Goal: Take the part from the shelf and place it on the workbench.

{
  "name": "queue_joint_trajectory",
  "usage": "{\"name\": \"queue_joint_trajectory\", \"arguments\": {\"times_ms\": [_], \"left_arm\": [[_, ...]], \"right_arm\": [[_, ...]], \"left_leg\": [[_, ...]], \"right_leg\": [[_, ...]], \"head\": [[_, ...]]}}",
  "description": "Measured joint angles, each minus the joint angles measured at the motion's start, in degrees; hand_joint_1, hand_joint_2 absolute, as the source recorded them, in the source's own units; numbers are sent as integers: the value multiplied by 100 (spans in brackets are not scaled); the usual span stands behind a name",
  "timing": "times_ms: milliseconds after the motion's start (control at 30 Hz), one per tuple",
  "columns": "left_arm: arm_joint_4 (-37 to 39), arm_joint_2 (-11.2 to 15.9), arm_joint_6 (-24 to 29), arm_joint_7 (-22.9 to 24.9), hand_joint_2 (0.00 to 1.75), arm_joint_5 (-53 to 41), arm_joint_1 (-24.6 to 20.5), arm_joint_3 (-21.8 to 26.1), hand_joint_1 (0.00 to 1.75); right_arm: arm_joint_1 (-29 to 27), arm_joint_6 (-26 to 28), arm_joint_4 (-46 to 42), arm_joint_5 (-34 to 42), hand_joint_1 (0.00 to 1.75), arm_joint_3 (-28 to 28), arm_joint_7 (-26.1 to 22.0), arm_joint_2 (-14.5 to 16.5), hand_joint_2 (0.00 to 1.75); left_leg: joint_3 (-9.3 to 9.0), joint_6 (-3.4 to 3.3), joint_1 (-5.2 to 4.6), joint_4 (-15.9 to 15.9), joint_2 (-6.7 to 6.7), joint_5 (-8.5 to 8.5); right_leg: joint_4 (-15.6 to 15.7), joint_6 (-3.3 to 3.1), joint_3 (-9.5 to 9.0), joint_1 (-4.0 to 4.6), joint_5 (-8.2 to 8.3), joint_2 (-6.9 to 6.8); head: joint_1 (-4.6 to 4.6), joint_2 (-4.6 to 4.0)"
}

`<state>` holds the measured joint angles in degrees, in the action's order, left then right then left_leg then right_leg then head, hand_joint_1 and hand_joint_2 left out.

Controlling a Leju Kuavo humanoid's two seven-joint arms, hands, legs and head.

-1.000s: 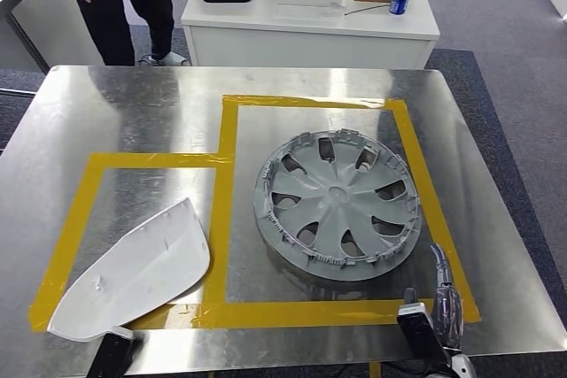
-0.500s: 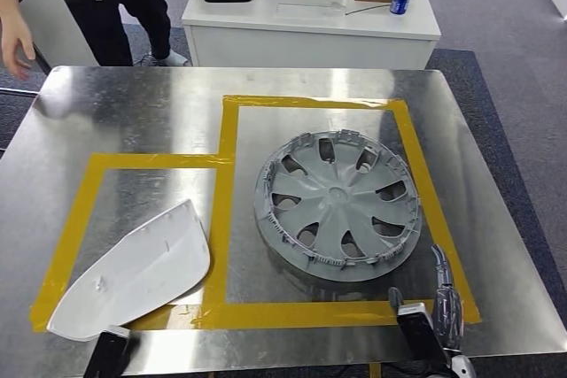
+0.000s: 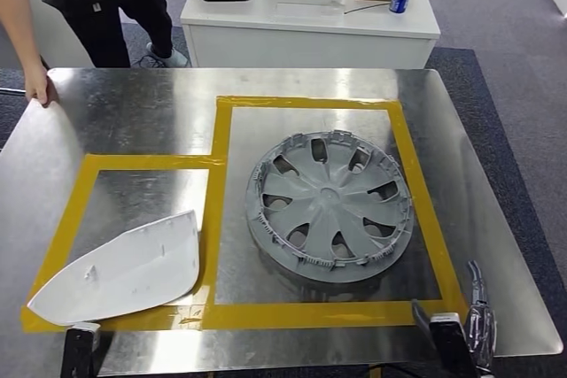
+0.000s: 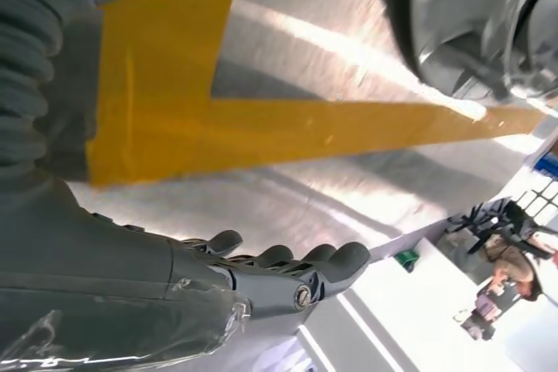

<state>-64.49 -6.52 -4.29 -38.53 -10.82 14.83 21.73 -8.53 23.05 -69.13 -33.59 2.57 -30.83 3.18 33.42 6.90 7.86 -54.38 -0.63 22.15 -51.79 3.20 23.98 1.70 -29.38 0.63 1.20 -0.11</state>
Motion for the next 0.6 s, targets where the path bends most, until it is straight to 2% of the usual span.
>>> {"name": "queue_joint_trajectory", "arguments": {"times_ms": [300, 600], "left_arm": [[38, -191, -211, -75, 175, -26, -407, 750, 0], [38, -257, -278, -81, 175, -10, -572, 1040, 0]], "right_arm": [[-249, -263, -228, 56, 0, 680, -78, 141, 175], [-272, -320, -301, 62, 0, 902, -95, 250, 175]], "left_leg": [[-9, 12, -4, 13, -38, 7], [-33, 12, -18, 49, -54, 7]], "right_leg": [[-15, -5, -24, 1, 3, 53], [-16, -8, -15, -12, 2, 69]], "head": [[0, 0], [0, 0]]}}
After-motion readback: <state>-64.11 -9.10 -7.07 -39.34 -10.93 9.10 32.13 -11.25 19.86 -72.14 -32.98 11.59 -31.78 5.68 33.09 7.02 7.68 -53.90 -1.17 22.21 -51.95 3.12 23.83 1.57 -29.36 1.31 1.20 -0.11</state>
